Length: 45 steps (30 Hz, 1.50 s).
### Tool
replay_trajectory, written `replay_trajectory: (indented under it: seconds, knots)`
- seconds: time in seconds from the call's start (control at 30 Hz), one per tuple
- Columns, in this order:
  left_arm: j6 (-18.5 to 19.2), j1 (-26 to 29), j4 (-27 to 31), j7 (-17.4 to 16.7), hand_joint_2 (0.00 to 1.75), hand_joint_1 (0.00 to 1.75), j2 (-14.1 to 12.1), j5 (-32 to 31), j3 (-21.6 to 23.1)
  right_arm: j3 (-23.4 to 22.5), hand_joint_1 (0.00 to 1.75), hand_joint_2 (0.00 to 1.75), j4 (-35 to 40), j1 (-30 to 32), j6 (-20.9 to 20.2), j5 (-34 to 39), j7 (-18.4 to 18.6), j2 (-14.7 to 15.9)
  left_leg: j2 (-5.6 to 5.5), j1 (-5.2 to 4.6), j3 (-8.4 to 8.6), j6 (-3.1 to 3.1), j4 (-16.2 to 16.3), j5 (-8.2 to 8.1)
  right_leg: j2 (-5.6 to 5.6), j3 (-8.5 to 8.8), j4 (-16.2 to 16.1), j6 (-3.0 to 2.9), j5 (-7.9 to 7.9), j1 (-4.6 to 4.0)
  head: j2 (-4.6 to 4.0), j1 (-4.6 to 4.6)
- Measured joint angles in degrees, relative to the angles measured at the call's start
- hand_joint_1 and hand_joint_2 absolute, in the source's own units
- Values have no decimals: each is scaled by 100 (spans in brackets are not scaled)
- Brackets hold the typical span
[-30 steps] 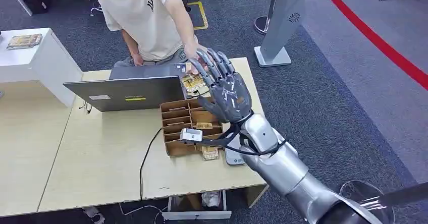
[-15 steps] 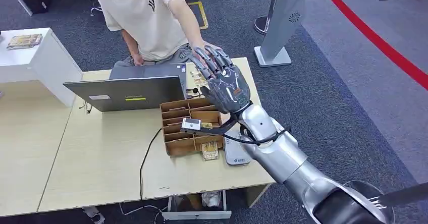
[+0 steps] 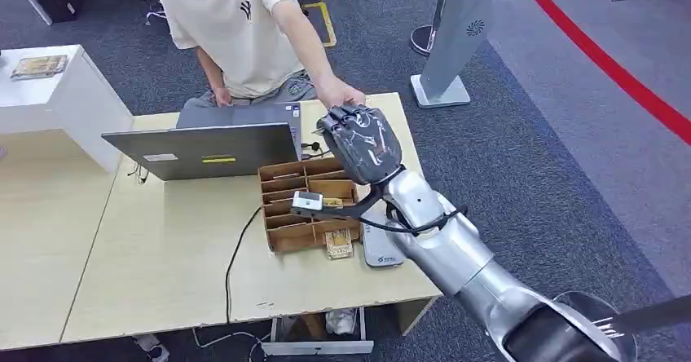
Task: Pass the card to the sensor for recognition and then transmit it.
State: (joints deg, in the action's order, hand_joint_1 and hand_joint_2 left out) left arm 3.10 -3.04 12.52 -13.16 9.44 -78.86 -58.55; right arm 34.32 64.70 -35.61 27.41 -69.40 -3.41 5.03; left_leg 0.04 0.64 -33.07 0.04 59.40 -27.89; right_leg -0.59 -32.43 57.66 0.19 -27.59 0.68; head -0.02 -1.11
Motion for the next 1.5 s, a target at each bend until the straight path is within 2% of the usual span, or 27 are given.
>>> replay_trajectory:
  seconds: [0.3,0.47,0.6,0.87,1.13,1.5]
  knots:
    - [7,0,0,-52,0,0,9,-4,39,-13,175,175,-85,186,-94,225,-114,-149,0,0,0,0,0,0,0,0,0,0,0,0,0,0]
    - [-2,1,0,-57,0,0,11,2,39,-117,175,175,-62,383,-81,582,-157,-273,0,0,0,0,0,0,0,0,0,0,0,0,0,2]
    - [-37,3,0,-59,0,0,41,46,39,-322,175,175,188,664,-76,1201,-260,-394,0,0,0,0,0,0,0,-1,0,1,-1,0,0,0]
    - [-142,24,0,-44,0,0,136,173,39,-922,175,175,1313,1556,-185,2768,-553,-701,-1,0,-2,0,-1,-3,-2,-3,0,0,-4,0,0,2]
    - [-256,68,0,59,0,0,181,369,-7,-1515,175,175,2241,2476,-632,4508,-643,-942,-1,0,-2,0,-1,-3,-2,-3,-1,0,-4,0,0,2]
    - [-337,92,0,112,0,0,201,586,-223,-1954,175,175,2605,3315,-835,5504,-581,-960,0,0,-2,1,-1,-5,0,-4,-1,0,-4,0,0,2]
